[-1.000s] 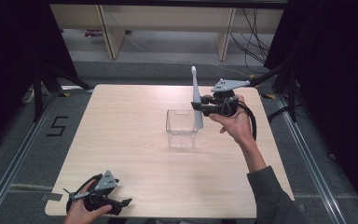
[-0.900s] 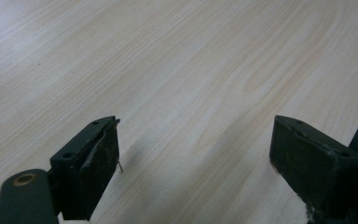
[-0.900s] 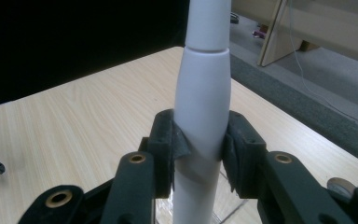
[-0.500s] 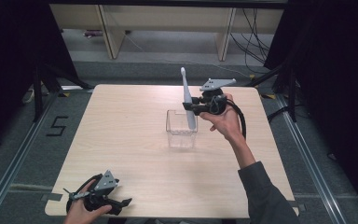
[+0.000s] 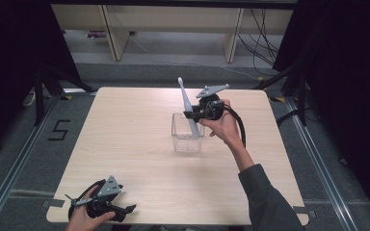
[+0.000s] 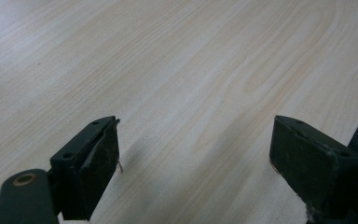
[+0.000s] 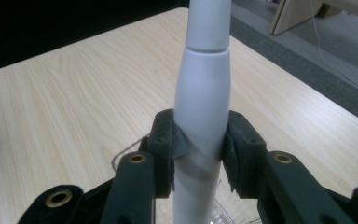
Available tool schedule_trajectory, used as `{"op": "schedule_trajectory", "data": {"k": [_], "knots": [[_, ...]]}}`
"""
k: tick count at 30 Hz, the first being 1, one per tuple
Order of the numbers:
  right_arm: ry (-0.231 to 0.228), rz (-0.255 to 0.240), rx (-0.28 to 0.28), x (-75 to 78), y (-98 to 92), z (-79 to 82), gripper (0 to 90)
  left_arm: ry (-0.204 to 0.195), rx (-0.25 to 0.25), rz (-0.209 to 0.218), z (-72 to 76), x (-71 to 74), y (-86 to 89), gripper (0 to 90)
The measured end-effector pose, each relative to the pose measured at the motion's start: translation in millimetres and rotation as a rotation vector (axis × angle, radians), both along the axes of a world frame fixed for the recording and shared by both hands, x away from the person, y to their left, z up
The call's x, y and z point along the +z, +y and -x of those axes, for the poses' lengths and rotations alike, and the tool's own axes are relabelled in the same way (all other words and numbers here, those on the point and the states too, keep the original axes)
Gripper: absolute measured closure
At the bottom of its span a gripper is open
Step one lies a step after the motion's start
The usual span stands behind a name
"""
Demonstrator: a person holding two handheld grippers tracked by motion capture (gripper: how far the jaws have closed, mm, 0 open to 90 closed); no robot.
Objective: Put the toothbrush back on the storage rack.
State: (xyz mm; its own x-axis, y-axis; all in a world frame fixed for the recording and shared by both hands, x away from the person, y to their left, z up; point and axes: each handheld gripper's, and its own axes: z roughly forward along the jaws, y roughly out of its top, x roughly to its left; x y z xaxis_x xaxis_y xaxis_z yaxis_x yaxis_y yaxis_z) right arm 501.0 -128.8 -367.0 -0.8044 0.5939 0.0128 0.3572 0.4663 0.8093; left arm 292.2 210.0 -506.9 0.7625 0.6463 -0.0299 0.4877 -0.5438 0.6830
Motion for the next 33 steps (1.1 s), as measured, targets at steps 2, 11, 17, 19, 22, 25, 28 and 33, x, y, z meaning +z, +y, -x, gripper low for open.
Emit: {"op": "schedule_trajectory", "data": {"k": [2, 11, 17, 19, 22, 25, 28, 33], "knots": [[0.005, 0.019, 0.006, -2.3, 1.3, -1.1, 67.0, -0.001, 0.004, 0.001, 0.0, 0.2, 0.1, 15.4], [0.041, 0.058, -0.007, -16.8, 7.0, -2.7, 67.0, -0.003, 0.004, -0.003, 0.5, 0.6, 0.1, 15.4], [0.073, 0.111, 0.003, -28.1, 10.1, -8.8, 67.0, 0.005, -0.006, -0.006, -0.2, 0.7, 0.3, 15.4], [0.080, 0.123, -0.001, -30.2, 12.4, -9.2, 67.0, 0.000, 0.006, -0.001, 0.8, 0.5, 0.0, 15.4], [0.056, 0.141, 0.019, -34.6, 14.7, -12.1, 67.0, 0.000, 0.006, -0.003, 0.8, 0.6, 0.2, 15.4], [0.129, 0.165, -0.010, -36.7, 17.3, -11.3, 67.0, 0.002, 0.006, 0.000, 0.1, 0.2, 0.1, 15.4], [0.138, 0.189, -0.008, -40.2, 18.7, -13.8, 67.0, 0.001, -0.003, -0.007, 0.2, 0.5, 0.3, 15.4], [0.134, 0.218, 0.012, -45.5, 22.6, -16.3, 67.0, 0.001, 0.002, 0.001, -0.3, 0.0, 0.1, 15.4]]}}
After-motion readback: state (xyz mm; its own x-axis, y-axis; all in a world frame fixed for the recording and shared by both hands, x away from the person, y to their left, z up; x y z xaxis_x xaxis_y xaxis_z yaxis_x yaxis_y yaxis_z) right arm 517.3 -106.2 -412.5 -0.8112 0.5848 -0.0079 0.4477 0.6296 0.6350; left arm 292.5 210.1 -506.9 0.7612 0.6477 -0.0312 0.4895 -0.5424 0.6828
